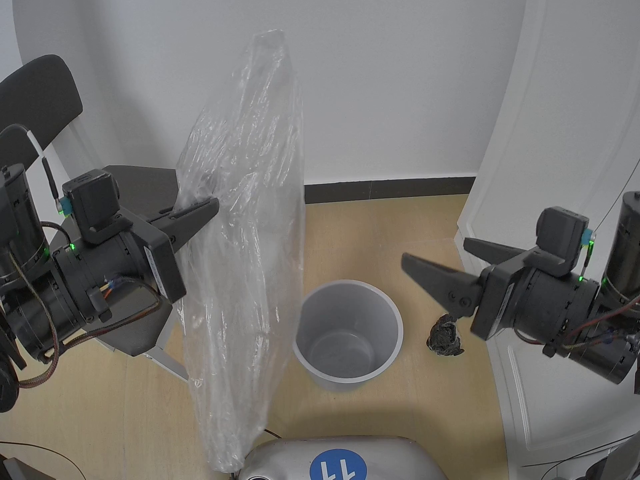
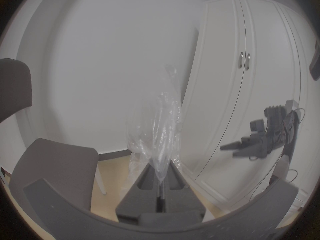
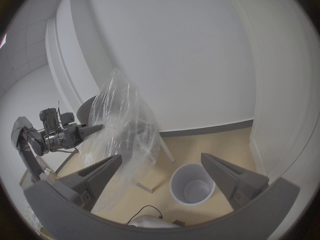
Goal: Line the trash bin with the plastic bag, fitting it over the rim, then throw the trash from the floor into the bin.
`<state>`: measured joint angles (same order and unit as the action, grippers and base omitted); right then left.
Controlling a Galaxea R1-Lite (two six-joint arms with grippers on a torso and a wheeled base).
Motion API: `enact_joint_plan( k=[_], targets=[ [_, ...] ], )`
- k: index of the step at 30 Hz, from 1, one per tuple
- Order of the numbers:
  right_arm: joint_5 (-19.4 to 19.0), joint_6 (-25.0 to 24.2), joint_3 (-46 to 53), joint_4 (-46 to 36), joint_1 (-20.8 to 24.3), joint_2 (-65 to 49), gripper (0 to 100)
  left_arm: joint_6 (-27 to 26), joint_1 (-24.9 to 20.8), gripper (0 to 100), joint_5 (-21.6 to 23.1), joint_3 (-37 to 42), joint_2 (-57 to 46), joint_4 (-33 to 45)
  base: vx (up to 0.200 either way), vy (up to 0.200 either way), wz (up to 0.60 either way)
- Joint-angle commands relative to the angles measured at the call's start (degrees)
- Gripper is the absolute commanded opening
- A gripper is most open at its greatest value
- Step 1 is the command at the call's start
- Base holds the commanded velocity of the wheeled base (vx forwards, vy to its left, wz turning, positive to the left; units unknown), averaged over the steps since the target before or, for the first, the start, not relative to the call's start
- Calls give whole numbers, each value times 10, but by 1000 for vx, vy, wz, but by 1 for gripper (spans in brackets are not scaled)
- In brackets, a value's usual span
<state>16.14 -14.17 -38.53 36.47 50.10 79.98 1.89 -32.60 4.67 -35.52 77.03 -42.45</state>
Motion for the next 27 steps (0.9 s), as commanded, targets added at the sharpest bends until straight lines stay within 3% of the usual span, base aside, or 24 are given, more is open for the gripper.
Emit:
enact_joint_plan(
  k=[1, 12, 27],
  targets=[
    [2, 3, 5, -4, 46, 36, 100, 15, -23, 0, -1, 30, -1, -49, 0, 0, 0],
    [3, 6, 0, -25, 139, 40, 100, 47, -62, 0, -4, 81, 7, -103, 0, 0, 0],
    [2, 7, -60, -16, 145, 157, 100, 87, -77, 0, -4, 90, 6, -131, 0, 0, 0]
  ],
)
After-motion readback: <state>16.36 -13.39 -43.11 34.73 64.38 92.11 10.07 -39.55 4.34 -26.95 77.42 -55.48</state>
